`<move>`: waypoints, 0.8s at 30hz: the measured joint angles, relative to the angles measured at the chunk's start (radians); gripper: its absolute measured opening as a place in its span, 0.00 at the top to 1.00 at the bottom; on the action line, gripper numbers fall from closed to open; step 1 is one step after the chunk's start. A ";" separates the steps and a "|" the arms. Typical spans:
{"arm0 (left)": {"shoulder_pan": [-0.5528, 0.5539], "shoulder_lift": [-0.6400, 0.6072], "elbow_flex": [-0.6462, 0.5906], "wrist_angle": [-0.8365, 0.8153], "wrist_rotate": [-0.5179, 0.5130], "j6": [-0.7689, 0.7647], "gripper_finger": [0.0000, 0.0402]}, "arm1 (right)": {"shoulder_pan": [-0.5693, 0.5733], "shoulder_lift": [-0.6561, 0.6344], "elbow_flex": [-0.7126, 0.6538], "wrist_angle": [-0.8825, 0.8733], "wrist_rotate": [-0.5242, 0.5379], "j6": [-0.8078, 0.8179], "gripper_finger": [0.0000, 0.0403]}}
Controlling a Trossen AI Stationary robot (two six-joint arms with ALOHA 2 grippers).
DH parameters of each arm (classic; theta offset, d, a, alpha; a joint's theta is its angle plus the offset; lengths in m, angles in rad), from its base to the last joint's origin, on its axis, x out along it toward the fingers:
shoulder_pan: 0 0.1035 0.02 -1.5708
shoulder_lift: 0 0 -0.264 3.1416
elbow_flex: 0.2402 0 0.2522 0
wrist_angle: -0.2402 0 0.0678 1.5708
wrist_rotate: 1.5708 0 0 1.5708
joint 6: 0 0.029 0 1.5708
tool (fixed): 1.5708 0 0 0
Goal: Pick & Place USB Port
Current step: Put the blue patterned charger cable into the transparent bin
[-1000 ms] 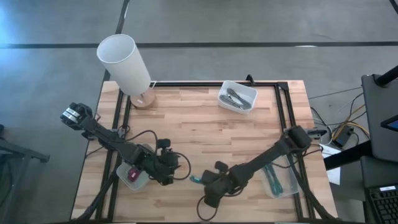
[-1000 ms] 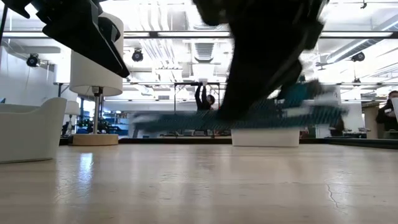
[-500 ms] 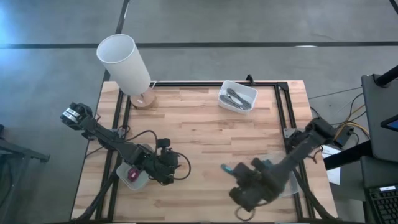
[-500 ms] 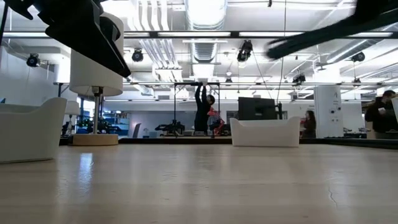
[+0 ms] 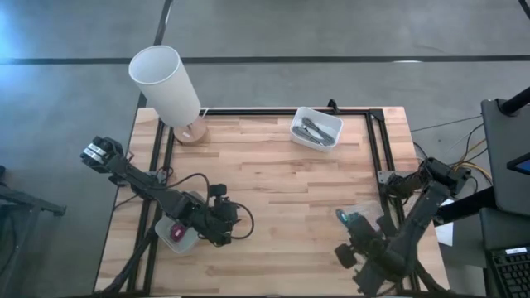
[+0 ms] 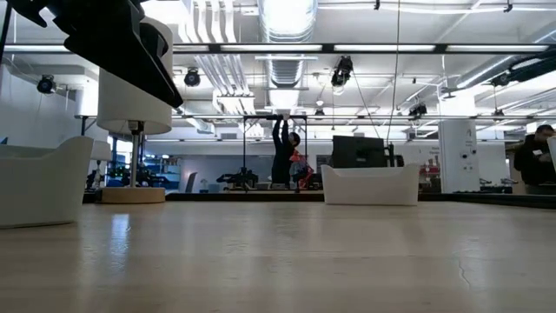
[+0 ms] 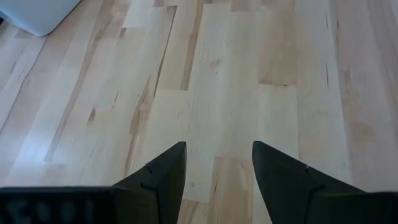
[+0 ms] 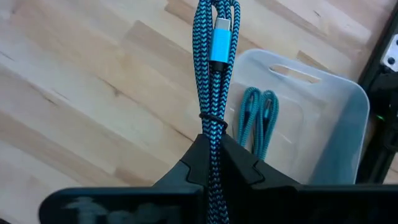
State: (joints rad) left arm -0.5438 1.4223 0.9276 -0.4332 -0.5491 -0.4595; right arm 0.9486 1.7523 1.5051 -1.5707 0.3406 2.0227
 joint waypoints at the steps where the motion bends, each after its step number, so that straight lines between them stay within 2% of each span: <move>1: 0.000 0.000 0.000 0.000 0.000 0.000 0.53 | 0.011 0.000 -0.009 0.000 0.000 0.010 0.96; 4: 0.000 0.000 0.000 0.000 0.000 0.000 0.53 | 0.039 0.001 -0.055 0.000 -0.025 0.067 0.96; 9: 0.000 0.000 0.000 0.000 0.000 0.000 0.53 | 0.069 0.001 -0.147 -0.001 -0.214 0.152 0.96; 11: 0.000 0.000 0.000 0.000 0.000 0.000 0.53 | 0.083 -0.001 -0.178 0.000 -0.259 0.188 0.96; 17: 0.000 0.000 0.000 0.002 -0.002 0.000 0.53 | 0.094 -0.010 -0.251 0.031 -0.263 0.213 0.96; 24: 0.000 0.000 0.000 0.005 -0.002 0.000 0.53 | 0.094 -0.009 -0.387 0.256 -0.263 0.201 0.96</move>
State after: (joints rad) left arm -0.5434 1.4223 0.9276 -0.4286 -0.5514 -0.4595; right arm 1.0431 1.7432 1.1185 -1.3148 0.0781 2.2242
